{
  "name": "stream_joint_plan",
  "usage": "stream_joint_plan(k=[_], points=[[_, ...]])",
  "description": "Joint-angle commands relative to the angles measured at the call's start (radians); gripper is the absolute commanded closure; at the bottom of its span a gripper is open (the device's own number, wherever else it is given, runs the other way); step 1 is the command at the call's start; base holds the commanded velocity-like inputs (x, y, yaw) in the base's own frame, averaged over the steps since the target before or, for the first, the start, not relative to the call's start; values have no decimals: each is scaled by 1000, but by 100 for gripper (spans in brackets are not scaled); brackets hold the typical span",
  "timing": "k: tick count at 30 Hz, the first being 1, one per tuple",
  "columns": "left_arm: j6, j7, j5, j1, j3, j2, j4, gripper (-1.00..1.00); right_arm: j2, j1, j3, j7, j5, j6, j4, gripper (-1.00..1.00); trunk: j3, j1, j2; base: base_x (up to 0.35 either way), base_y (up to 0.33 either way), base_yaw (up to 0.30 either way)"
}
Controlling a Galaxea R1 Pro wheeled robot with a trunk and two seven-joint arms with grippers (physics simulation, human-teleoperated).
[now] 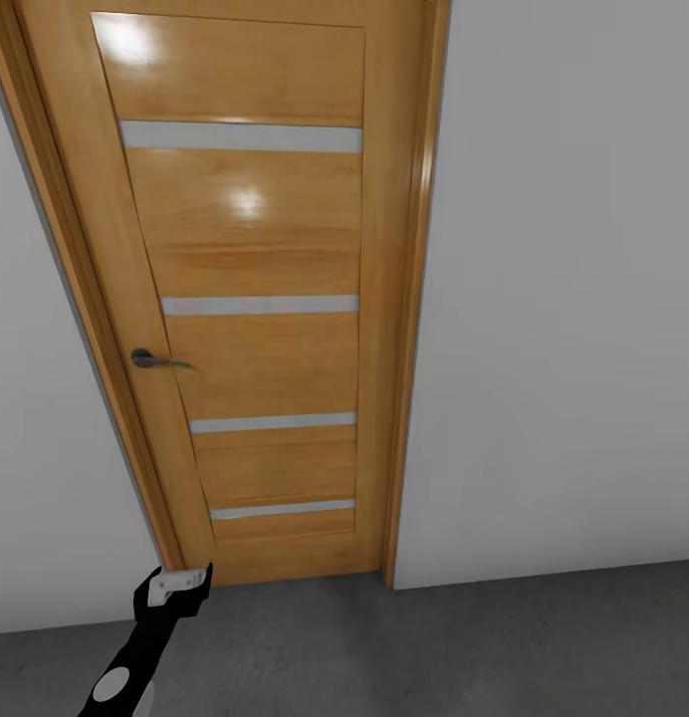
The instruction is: Move the two storage containers from the living room to the garage. In the garage, place one container on the floor and stack the other container on top of it (either order is fine).
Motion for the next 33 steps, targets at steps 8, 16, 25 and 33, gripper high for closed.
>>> stream_joint_plan(k=[8, 16, 25, 33], points=[[-3, -7, -1, -1, 4, 1, 0, -100, 0, -1, -5, 8, 1, -2, 1, -100, -1, 0, -1, 0, 0, 0], [1, -7, 1, -1, 5, 14, -63, -100, 0, -1, -5, 8, 1, -2, 1, -100, -1, 0, -1, 0, 0, 0], [1, -6, 4, -1, 5, 16, -74, -100, 0, -1, -5, 8, 1, -2, 2, -100, -1, 0, -1, 0, 0, 0], [2, -7, 7, -1, 6, 25, -46, -100, 2, -1, -5, 8, 1, -2, 2, -100, -1, 0, -1, 0, 0, 0]])
